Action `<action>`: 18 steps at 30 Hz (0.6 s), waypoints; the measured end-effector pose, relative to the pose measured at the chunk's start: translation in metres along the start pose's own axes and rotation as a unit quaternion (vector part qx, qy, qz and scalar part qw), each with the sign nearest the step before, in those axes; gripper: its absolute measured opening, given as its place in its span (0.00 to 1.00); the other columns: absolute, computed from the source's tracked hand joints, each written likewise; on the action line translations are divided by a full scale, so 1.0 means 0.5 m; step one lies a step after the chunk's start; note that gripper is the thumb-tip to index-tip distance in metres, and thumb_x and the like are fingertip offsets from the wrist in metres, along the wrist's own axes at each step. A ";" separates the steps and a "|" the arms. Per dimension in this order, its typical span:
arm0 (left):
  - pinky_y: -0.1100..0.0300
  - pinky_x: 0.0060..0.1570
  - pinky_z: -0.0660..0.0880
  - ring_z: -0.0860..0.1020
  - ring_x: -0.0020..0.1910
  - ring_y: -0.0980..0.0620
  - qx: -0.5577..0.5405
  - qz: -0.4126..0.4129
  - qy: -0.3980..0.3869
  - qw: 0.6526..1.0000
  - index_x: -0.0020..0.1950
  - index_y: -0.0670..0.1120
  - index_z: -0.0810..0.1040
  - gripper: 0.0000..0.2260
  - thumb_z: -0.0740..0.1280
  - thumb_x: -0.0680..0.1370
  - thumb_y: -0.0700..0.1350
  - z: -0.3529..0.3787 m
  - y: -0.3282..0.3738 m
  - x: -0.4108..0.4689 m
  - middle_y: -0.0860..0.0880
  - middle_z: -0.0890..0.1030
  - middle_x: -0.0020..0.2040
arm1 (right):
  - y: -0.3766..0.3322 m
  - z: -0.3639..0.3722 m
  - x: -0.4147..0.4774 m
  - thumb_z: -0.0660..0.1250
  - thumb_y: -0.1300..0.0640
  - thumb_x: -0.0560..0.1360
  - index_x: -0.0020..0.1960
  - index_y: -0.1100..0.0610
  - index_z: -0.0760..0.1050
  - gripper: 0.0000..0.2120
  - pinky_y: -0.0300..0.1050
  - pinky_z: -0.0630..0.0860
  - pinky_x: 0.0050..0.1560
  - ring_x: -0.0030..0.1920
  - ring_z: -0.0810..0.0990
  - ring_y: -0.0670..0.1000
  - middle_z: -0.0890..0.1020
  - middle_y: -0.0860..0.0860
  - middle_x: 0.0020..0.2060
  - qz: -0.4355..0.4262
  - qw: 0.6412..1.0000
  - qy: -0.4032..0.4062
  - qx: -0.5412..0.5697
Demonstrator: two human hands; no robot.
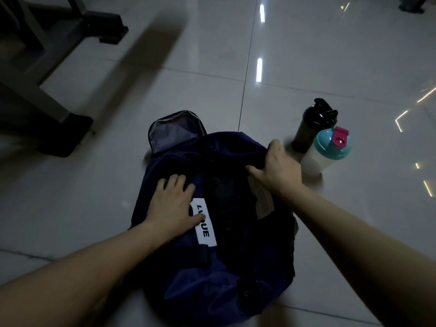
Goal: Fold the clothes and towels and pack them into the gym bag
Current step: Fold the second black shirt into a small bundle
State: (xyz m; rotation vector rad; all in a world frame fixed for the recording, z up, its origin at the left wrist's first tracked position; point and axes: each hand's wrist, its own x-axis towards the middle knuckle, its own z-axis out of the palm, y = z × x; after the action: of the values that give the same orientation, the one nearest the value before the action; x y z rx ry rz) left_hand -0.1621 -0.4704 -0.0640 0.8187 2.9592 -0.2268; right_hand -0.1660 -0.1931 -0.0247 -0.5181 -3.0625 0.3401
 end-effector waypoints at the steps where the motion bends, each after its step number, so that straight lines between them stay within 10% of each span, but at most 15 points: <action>1: 0.48 0.62 0.65 0.69 0.64 0.44 0.001 -0.031 0.006 0.999 0.64 0.50 0.72 0.35 0.61 0.69 0.74 -0.002 0.008 -0.004 0.46 0.72 0.65 | 0.008 -0.002 -0.017 0.69 0.37 0.73 0.58 0.58 0.61 0.30 0.52 0.71 0.41 0.52 0.81 0.63 0.76 0.57 0.56 0.035 0.999 -0.003 0.011; 11: 0.56 0.37 0.73 0.79 0.38 0.48 -0.222 -0.203 -0.111 0.947 0.40 0.47 0.74 0.12 0.67 0.79 0.52 -0.023 0.040 -0.028 0.48 0.81 0.41 | 0.084 -0.035 -0.111 0.68 0.52 0.78 0.49 0.55 0.75 0.06 0.55 0.79 0.47 0.46 0.81 0.58 0.83 0.53 0.44 0.081 0.984 -0.015 0.156; 18: 0.54 0.43 0.78 0.83 0.40 0.42 -0.607 -0.277 -0.093 0.739 0.45 0.40 0.84 0.05 0.75 0.74 0.41 -0.129 -0.056 -0.039 0.41 0.85 0.43 | 0.116 -0.106 -0.087 0.64 0.53 0.79 0.56 0.59 0.76 0.11 0.53 0.78 0.45 0.45 0.81 0.60 0.82 0.57 0.45 0.105 0.975 0.010 0.194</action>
State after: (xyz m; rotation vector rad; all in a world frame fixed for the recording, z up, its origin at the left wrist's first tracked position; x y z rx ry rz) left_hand -0.1614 -0.4940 0.0051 -0.2593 2.2438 1.3445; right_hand -0.1033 -0.1428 0.0151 -0.8099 -2.8125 0.9047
